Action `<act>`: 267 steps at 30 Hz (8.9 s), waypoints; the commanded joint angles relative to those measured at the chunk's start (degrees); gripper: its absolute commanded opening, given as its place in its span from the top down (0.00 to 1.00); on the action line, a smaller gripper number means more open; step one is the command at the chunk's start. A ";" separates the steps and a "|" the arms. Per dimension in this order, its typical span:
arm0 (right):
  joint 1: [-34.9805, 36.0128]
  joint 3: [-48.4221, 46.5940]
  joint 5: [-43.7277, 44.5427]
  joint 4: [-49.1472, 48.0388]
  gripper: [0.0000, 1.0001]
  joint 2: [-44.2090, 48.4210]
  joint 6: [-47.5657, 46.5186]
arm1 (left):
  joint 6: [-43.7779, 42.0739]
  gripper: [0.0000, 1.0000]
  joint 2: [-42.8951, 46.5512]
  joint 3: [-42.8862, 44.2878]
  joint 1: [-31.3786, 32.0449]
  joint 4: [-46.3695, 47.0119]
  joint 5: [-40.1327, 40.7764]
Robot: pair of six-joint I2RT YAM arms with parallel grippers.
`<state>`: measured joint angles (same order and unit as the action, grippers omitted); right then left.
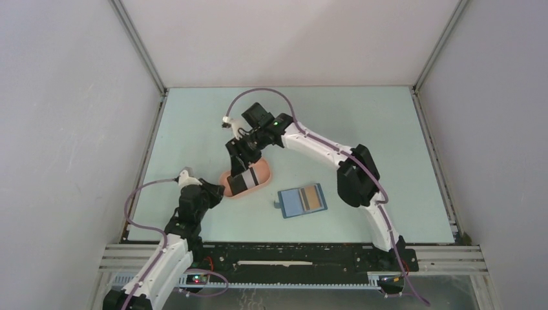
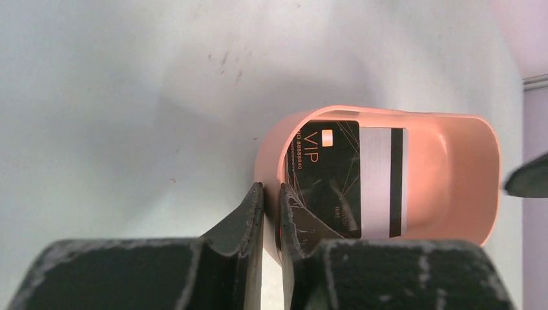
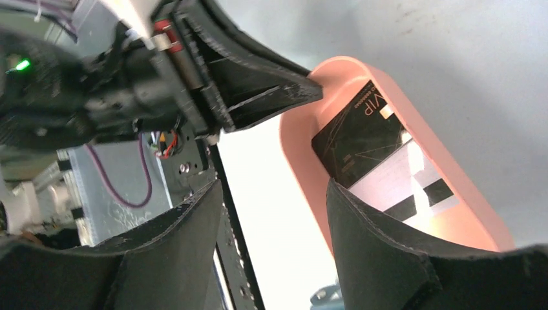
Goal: Put the credit cards into the card holder
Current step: Pick up the credit card from the storage box.
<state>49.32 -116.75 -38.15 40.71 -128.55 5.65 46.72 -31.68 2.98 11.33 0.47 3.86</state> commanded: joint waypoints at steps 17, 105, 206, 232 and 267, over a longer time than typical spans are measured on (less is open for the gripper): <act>-1.33 0.47 6.82 6.64 0.32 10.17 -13.56 | 11.34 1.00 -10.33 -4.79 0.01 32.27 -8.76; -3.50 8.74 -4.14 -9.25 0.28 -8.95 20.91 | 13.08 0.90 -21.18 15.96 21.88 -1.93 21.86; -6.72 8.15 -13.53 -9.93 0.35 -13.10 22.95 | 1.12 0.24 -26.76 10.27 16.26 15.91 0.85; -3.12 6.89 -2.54 -6.74 0.29 -10.16 13.29 | 0.04 0.21 -31.42 9.77 16.35 16.48 1.53; -4.10 12.81 -7.57 -15.92 0.26 -10.62 26.36 | 1.18 0.19 -37.64 3.97 18.78 34.58 -6.66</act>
<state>41.25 -106.06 -50.94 26.89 -137.25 27.29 45.32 -69.10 8.16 26.37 33.71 12.88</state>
